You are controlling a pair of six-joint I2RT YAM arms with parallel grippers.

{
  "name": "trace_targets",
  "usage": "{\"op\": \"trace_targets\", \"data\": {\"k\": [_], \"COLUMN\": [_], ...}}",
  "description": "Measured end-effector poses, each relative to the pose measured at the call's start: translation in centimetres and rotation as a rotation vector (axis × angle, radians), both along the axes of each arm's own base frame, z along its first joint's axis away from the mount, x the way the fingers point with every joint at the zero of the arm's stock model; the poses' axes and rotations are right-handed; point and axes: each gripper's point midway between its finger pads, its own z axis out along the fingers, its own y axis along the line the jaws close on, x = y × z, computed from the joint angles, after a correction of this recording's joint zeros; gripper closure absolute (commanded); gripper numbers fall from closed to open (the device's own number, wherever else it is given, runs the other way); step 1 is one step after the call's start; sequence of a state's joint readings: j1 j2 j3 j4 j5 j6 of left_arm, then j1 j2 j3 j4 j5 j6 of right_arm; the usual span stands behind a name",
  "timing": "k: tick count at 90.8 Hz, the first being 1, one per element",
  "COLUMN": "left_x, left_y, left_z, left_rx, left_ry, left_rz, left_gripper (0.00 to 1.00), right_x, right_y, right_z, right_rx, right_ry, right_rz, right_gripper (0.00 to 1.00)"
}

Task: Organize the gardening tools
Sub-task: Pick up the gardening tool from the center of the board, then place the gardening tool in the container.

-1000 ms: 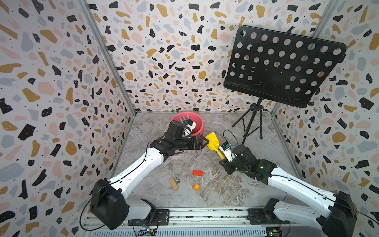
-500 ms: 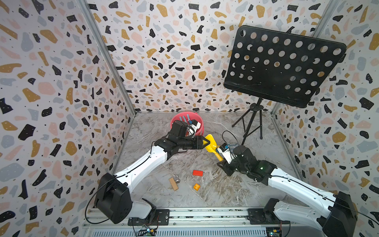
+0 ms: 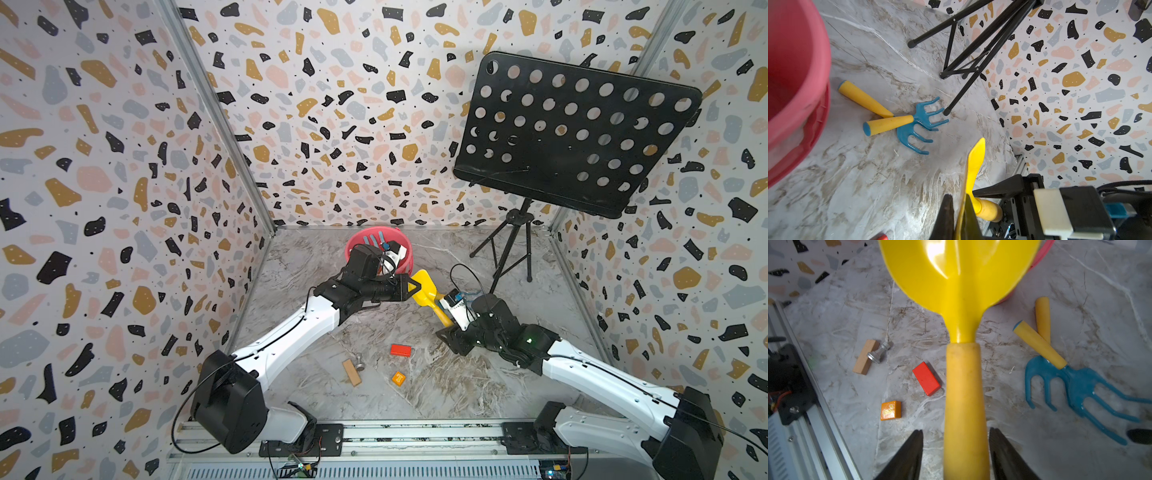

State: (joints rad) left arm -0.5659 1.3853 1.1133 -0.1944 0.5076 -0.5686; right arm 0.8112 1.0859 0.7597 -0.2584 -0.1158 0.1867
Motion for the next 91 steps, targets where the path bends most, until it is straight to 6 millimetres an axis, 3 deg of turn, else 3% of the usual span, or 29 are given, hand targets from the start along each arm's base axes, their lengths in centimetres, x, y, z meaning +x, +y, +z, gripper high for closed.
{"op": "trace_targets", "data": {"k": [21, 47, 66, 77, 91], "left_x": [1.1, 5.5, 9.2, 11.6, 14.1], "left_y": [1.8, 5.5, 9.1, 11.2, 12.9], "left_z": [1.5, 8.2, 11.9, 12.3, 10.6], "left_rx": [0.079, 0.244, 0.368, 0.438, 0.552], "left_ry": [-0.143, -0.472, -0.645, -0.685, -0.703], "left_rz": [0.073, 0.285, 0.478, 0.567, 0.617], "left_gripper": [1.0, 1.0, 1.0, 1.0, 1.0], "right_x": [0.6, 1.6, 2.7, 3.2, 3.5], "right_y": [-0.6, -3.1, -5.6, -7.3, -9.1], "right_z": [0.0, 1.8, 2.1, 2.2, 1.8], "right_rx": [-0.005, 0.006, -0.016, -0.042, -0.097], "right_ry": [-0.001, -0.064, -0.092, -0.111, -0.126], "right_rz": [-0.063, -0.212, -0.37, -0.466, -0.554], "right_gripper": [0.01, 0.0, 0.0, 0.0, 0.0]}}
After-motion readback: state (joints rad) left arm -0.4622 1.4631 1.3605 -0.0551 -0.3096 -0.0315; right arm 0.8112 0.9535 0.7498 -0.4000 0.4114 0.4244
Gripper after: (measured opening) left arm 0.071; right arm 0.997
